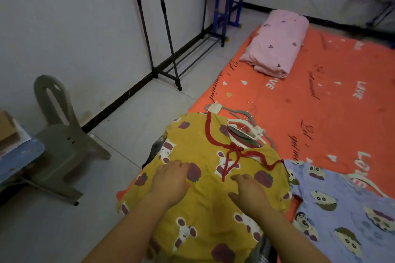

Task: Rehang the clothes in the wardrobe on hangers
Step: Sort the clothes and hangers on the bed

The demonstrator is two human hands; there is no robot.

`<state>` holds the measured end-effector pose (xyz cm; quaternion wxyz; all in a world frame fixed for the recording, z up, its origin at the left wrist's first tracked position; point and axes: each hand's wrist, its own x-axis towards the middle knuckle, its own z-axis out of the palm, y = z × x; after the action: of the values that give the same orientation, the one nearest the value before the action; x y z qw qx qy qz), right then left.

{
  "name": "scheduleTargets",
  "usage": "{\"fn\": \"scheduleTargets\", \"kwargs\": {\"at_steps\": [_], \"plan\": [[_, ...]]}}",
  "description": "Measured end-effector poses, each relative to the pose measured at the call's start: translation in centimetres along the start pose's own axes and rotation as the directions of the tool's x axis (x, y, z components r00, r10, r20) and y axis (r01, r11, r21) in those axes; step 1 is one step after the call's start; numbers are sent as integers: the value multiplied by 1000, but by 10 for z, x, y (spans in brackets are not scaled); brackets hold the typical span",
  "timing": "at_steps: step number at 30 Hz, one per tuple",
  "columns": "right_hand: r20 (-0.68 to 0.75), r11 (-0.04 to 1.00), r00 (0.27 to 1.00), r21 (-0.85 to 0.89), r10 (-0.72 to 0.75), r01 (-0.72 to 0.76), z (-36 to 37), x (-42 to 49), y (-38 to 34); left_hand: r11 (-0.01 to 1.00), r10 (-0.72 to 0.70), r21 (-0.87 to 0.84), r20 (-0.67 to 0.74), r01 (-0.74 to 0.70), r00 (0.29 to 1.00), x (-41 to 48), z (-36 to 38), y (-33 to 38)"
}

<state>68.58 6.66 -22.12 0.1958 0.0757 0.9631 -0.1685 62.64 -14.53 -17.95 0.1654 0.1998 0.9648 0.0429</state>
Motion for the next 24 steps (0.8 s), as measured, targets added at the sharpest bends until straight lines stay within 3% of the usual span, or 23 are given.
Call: {"fn": "scheduleTargets", "kwargs": {"at_steps": [9,16,24], "plan": [[15,980,986,107,169,-170,-5,93,32,988,151,22,118,-154,981,126,4,-2],[-113,951,955,182,274,-251,-3,186,77,970,242,-6,147,-244,959,212,47,2],[-243,925,893,80,379,-372,8,283,119,965,260,-61,94,-255,961,270,92,-2]]}}
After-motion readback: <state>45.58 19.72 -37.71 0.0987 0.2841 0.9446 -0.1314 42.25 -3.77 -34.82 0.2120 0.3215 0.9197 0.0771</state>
